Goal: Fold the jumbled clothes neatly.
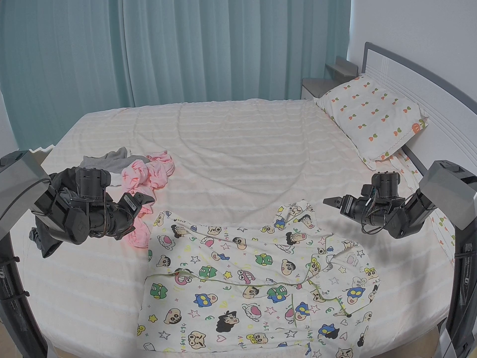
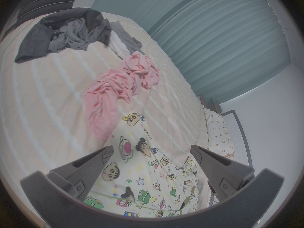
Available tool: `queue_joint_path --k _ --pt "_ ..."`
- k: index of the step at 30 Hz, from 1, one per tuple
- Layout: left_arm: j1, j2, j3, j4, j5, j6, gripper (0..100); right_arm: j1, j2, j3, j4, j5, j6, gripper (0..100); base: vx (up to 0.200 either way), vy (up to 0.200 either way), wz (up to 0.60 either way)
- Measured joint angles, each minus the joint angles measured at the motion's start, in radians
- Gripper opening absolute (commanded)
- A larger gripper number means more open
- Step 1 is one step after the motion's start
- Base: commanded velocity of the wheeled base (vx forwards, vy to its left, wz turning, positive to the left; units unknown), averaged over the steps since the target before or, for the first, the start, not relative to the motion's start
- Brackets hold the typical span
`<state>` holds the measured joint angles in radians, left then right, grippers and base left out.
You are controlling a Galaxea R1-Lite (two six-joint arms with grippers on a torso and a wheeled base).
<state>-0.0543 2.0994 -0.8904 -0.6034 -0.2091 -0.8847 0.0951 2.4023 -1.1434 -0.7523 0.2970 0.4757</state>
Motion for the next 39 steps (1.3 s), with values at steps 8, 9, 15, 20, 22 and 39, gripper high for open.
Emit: queue_joint_path --k 8,9,15,20,22,39 --pt "-0.028 -0.001 0.057 -0.116 0.001 0.005 100 0.032 0.073 -0.052 0.033 0.001 -0.003 100 0.0 0.0 0.0" --pt "-0.03 -0.001 0.064 -0.122 0.001 0.005 100 0.039 0.083 -0.064 0.04 0.0 -0.004 100 0.0 0.0 0.0" --pt "-0.032 0.0 0.088 -0.145 0.002 0.005 100 0.066 0.129 -0.147 0.146 0.0 -0.009 100 0.0 0.0 0.0" --pt "-0.033 0.002 0.096 -0.146 0.002 0.005 100 0.107 0.16 -0.208 0.203 -0.001 -0.01 100 0.0 0.0 0.0" --pt "-0.033 0.003 0.097 -0.146 0.002 0.005 100 0.119 0.17 -0.225 0.221 0.0 -0.01 100 0.0 0.0 0.0" --pt "-0.034 0.006 0.104 -0.147 0.005 0.007 100 0.122 0.218 -0.343 0.281 -0.007 0.053 0 0.0 0.0 0.0"
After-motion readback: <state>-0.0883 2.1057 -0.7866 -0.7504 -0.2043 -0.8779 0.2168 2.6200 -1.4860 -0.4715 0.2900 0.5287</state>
